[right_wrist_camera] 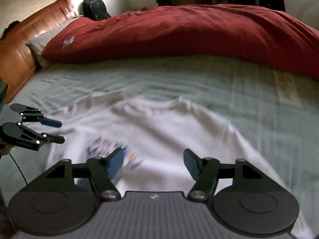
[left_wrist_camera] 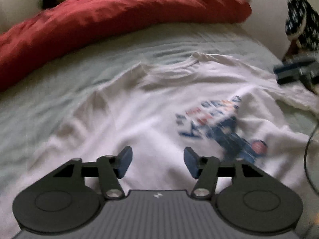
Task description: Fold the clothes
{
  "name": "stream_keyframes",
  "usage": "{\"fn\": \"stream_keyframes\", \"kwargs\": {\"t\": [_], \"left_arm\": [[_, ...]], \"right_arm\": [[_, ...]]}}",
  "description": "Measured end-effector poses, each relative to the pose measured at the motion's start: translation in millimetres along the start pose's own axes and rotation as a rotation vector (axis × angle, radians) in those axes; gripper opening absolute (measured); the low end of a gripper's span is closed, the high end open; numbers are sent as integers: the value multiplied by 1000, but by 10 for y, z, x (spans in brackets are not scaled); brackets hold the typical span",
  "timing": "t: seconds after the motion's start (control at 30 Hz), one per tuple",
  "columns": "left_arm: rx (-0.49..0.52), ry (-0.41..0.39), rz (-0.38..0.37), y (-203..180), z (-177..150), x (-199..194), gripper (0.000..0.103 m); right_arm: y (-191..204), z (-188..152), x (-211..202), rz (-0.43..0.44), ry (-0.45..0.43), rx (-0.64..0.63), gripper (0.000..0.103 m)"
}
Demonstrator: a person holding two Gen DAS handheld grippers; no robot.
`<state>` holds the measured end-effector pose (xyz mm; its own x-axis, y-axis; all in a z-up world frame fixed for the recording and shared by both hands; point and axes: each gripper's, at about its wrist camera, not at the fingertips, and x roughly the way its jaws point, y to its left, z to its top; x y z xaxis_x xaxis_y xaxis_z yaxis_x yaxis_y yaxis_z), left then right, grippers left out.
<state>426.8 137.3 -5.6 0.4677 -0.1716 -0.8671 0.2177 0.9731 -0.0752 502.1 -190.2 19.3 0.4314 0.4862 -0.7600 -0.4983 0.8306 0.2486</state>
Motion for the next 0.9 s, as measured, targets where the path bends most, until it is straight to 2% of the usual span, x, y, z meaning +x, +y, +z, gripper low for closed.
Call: {"fn": "stream_keyframes", "kwargs": {"t": [0.1,0.2,0.37,0.6,0.83,0.9], "left_arm": [[-93,4,-9,-88,-312,-219,63],[-160,32,-30,-219,-593,-352,63],[-208,61,-19,-590,-923,-359,63],[-229,121,-35,-1189,-1178,-444,63],[-222,259,-102,-1528,-1502,-403,64],[-224,256,-98,-1583,-1527,-310,64]], "right_arm": [[239,-308,-206,10,50,15,76],[479,-614,-325,60,78,29,77],[720,-1011,-453,137,104,18,79],[796,-1358,-594,207,178,-93,81],[827,-1567,-618,230,236,-167,81],[836,-1601,-606,230,236,-163,81]]}}
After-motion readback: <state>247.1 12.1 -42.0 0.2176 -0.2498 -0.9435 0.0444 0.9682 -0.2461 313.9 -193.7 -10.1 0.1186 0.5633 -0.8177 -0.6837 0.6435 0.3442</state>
